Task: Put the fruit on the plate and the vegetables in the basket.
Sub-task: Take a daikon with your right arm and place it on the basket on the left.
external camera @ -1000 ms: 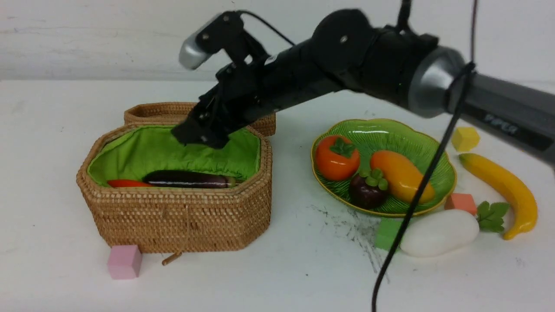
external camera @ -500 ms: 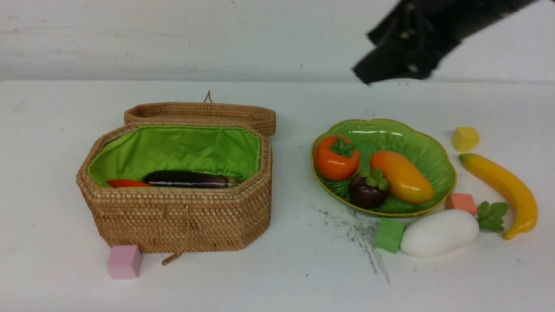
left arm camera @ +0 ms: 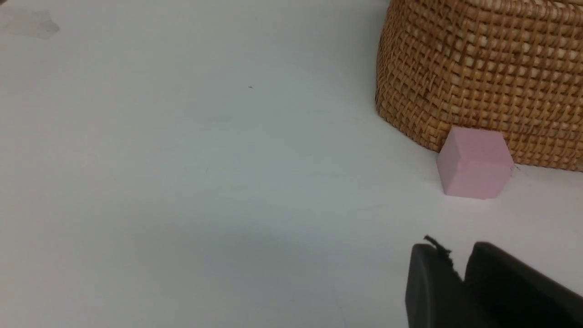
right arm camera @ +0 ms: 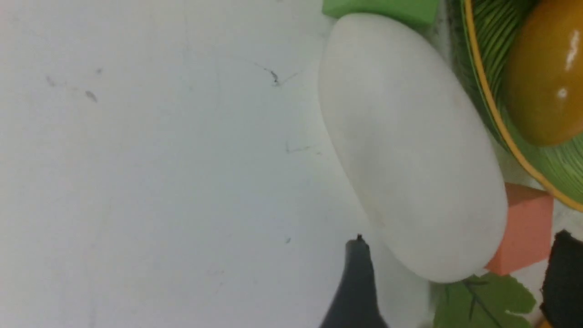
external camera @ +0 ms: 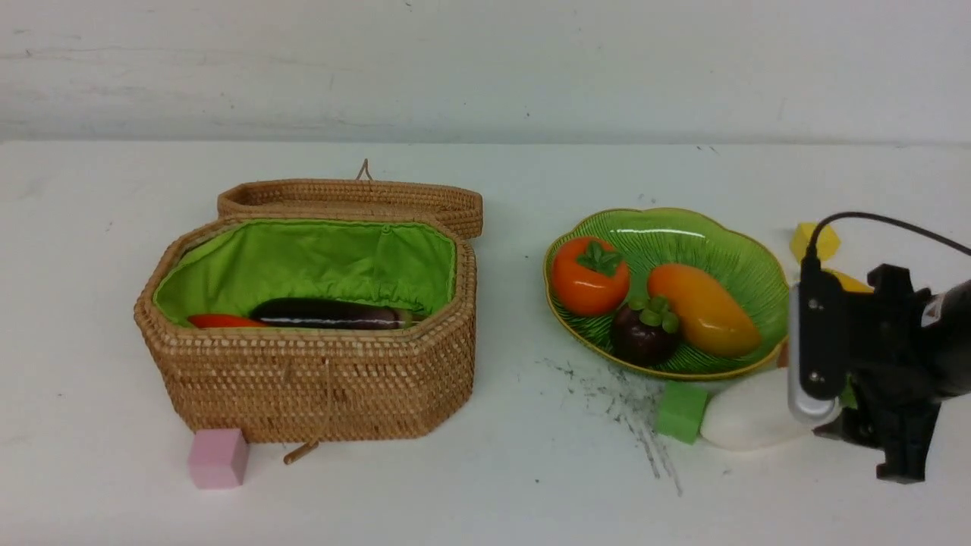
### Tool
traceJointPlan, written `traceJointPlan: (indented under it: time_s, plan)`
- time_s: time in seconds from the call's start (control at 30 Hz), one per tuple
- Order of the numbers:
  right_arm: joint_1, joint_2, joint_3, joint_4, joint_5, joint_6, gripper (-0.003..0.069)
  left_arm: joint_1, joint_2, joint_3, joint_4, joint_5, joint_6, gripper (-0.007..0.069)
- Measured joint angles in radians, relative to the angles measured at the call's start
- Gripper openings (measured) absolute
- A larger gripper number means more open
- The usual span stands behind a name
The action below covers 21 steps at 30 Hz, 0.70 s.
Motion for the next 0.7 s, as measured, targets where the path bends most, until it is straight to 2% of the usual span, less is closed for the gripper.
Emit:
traceJointPlan:
  time_s: [0.7]
  plan:
    - [0.000, 0.202, -0.090, -0.004, -0.034, -0.069, 0.0529, 0.000, 0.000, 0.000, 0.000, 0.000, 0.000, 0.0111]
